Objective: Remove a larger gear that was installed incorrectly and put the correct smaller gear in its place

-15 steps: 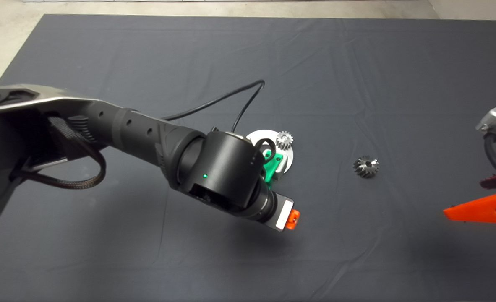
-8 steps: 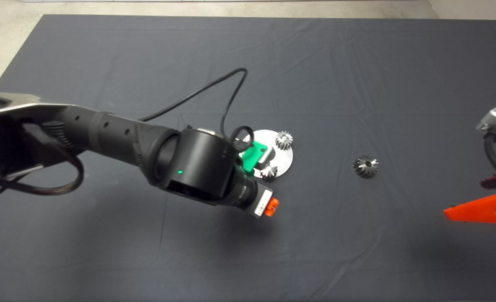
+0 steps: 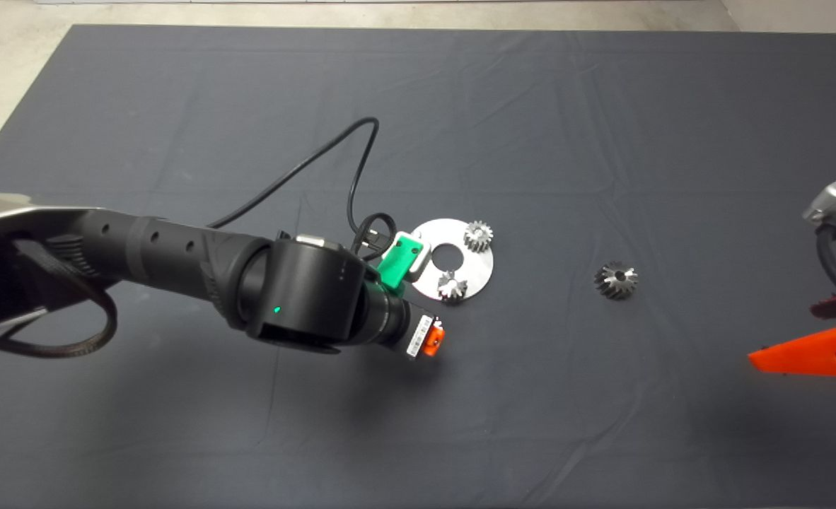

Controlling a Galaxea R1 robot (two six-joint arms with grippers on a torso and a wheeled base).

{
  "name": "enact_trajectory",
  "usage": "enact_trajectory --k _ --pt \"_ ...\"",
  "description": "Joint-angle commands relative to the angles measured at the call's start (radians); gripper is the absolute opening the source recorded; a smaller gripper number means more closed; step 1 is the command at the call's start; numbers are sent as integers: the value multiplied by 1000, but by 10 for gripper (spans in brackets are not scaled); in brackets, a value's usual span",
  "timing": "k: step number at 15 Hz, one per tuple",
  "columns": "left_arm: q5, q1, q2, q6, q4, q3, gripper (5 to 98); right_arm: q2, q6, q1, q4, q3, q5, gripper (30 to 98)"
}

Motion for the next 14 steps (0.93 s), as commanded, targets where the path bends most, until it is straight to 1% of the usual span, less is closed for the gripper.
enact_trajectory --k 1,3,4,8,9,10,11,14 --pt "62 25 4 16 28 5 983 -1 6 19 23 1 4 923" --pt "56 32 21 17 31 -5 983 -1 6 18 25 1 2 923" --pt "56 34 36 19 43 -11 983 -1 6 18 25 1 2 923" --pt "56 59 131 19 54 -53 983 -2 6 19 25 1 2 923" --pt "57 78 153 23 58 -66 983 -2 6 20 27 1 2 923" --pt "57 90 161 39 67 -76 983 -2 6 18 27 1 2 923" --pt "57 94 161 44 71 -83 983 -2 6 19 27 1 2 923" --pt "59 94 150 45 77 -92 983 -2 6 20 27 1 1 923"
